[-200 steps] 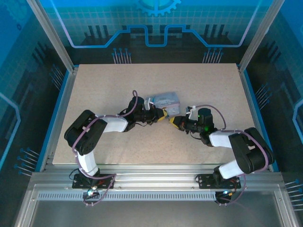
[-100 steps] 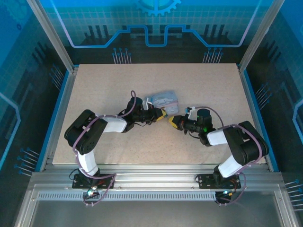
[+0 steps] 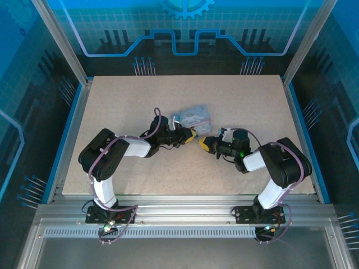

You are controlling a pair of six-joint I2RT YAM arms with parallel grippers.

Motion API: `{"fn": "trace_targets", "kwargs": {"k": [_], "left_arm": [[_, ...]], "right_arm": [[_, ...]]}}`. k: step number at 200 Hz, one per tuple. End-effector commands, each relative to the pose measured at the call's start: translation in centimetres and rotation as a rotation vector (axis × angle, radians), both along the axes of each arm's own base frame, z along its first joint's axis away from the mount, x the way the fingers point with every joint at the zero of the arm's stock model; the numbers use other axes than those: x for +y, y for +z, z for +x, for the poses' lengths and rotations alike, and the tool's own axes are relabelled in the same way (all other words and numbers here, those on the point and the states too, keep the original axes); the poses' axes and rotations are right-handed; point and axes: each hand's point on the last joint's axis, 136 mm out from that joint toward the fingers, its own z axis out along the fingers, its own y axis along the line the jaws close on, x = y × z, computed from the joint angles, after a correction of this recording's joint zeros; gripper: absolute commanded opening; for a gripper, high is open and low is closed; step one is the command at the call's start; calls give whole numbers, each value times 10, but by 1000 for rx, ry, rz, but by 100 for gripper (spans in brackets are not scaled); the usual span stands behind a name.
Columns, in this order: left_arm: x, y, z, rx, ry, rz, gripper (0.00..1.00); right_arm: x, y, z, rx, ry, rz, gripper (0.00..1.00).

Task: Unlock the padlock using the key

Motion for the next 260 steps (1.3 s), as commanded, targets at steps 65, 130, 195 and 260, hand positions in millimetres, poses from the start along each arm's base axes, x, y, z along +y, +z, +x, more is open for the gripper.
{"fn": "trace_targets", "kwargs": {"k": [65, 130, 195, 260], "left_arm": [[-17, 21, -17, -38, -114, -96, 0], [-33, 17, -30, -25, -184, -93, 0], [-37, 16, -35, -23, -200, -86, 0], [-30, 11, -32, -14, -167, -38, 0]], "right_arm": [[-3, -11, 13, 65, -48, 42, 0], [8, 6, 23, 26, -10, -15, 0], [12, 9, 28, 25, -16, -6, 0], [10, 2, 21, 30, 4, -23, 2]]}}
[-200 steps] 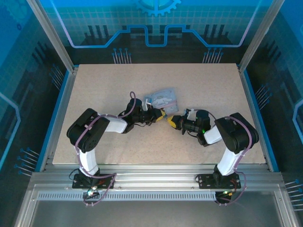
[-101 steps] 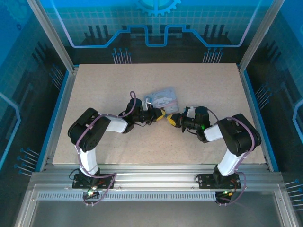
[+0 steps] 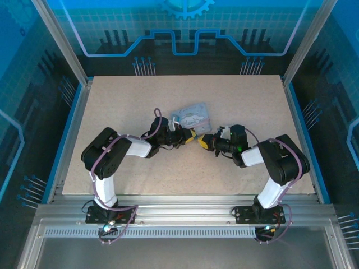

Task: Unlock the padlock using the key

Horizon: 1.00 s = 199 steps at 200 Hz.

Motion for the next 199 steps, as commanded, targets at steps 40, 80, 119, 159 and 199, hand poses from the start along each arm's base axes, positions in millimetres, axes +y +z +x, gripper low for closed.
{"fn": "trace_targets", "kwargs": {"k": [40, 80, 119, 159, 199], "left_arm": [[-19, 18, -27, -7, -130, 8, 0], [-18, 18, -26, -5, -127, 16, 0], [-27, 21, -31, -10, -148, 9, 0], [-31, 22, -33, -12, -157, -4, 0], [-18, 17, -28, 0, -118, 40, 0]], "right_arm": [[-6, -4, -5, -42, 6, -41, 8], [-13, -3, -9, -51, 4, -56, 6], [-2, 8, -4, -66, 14, -36, 5], [6, 19, 4, -77, 9, 5, 5], [-2, 7, -4, -57, 19, -41, 14]]}}
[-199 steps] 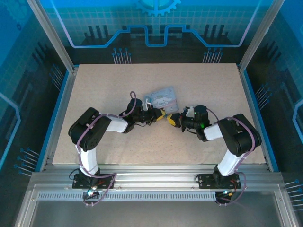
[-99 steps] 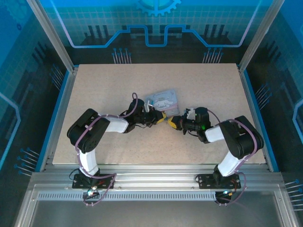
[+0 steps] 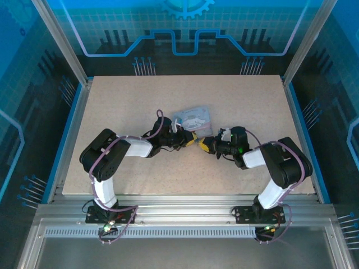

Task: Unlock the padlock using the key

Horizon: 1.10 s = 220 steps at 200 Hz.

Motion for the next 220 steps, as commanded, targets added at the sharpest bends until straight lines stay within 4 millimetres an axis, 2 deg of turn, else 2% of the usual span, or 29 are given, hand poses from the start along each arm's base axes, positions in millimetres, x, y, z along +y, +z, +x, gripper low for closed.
{"fn": "trace_targets", "kwargs": {"k": [1, 30, 66, 97, 132, 167, 220], "left_arm": [[-13, 23, -16, -33, -94, -27, 0], [-2, 19, -13, -28, -72, 55, 0], [4, 23, -11, -35, -56, 112, 0], [7, 24, -12, -27, -44, 128, 0], [7, 27, -13, -29, -41, 127, 0], [4, 28, -13, -23, -43, 118, 0], [3, 27, -14, -17, -53, 112, 0]], "right_arm": [[1, 12, 8, -61, 2, -10, 15], [-13, 4, 0, -52, 0, -52, 22], [-25, 6, -12, -85, 37, -150, 24], [-35, 7, -28, -123, 106, -311, 25], [-43, 19, -37, -244, 185, -526, 25], [-33, 30, -39, -385, 307, -707, 29], [-1, 31, -35, -522, 479, -870, 39]]}}
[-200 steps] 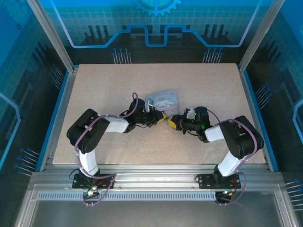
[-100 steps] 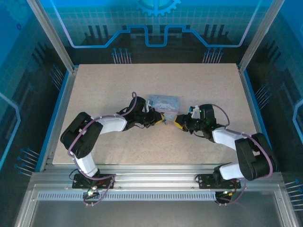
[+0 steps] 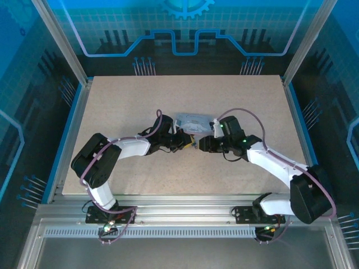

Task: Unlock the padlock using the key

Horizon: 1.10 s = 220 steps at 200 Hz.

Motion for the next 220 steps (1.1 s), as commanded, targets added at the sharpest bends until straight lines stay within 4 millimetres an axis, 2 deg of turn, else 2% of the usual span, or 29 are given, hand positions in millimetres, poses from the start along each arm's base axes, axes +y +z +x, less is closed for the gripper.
{"fn": "trace_targets", "kwargs": {"k": [1, 33, 35, 40, 182, 220], "left_arm": [[-9, 27, 4, -54, -22, -42, 0], [-10, 26, 3, -48, -27, -46, 0], [-10, 26, 2, -47, -29, -46, 0], [-11, 27, 3, -50, -29, -49, 0], [-13, 32, 3, -56, -41, -62, 0], [-13, 33, 3, -57, -43, -63, 0]], "right_arm": [[-1, -12, -1, -42, 75, -154, 40], [4, -26, 0, -35, 103, -219, 43], [8, -19, 4, -52, 103, -210, 43], [10, -17, 6, -58, 107, -208, 43], [24, -31, 18, -74, 178, -322, 44], [26, -30, 19, -82, 179, -321, 39]]}}
